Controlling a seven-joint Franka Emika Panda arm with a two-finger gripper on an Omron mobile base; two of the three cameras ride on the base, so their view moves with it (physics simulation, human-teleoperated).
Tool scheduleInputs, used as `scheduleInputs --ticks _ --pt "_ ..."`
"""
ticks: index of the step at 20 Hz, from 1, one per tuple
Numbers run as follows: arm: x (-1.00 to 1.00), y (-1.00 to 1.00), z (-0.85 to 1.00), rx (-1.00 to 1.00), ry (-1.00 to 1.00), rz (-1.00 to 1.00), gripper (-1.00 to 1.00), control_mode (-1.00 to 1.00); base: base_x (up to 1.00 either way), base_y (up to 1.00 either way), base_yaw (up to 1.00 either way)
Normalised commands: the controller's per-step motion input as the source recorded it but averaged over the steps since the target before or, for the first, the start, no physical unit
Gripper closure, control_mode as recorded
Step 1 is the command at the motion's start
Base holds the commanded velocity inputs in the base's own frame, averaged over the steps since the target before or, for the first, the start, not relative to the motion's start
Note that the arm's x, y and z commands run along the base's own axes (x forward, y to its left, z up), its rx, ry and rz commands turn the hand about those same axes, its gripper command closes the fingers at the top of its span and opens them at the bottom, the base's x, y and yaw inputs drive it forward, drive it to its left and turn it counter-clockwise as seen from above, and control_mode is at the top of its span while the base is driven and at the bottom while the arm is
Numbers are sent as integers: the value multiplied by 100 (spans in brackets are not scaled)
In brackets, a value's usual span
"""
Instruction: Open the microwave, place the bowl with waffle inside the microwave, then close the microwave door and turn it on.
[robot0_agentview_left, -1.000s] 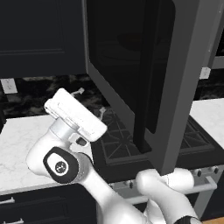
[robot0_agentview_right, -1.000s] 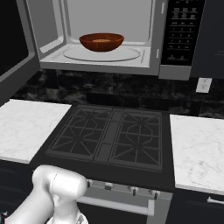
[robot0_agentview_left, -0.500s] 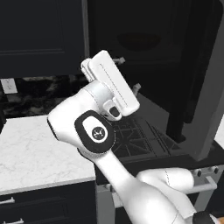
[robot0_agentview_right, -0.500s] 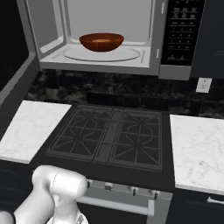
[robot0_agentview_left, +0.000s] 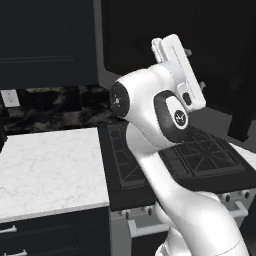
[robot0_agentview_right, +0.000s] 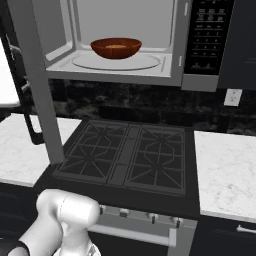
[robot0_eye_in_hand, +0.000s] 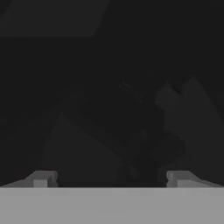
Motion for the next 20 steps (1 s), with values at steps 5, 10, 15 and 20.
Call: scheduleInputs --ticks 5,10,15,20 --pt "45 -100 7 16 27 13 -100 -100 0 0 0" --pt "97 -91 -4 14 20 27 -100 -100 0 0 0" --pt "100 -59 -17 10 9 37 100 -100 0 0 0" --pt "100 -49 -12 13 3 41 100 -100 0 0 0"
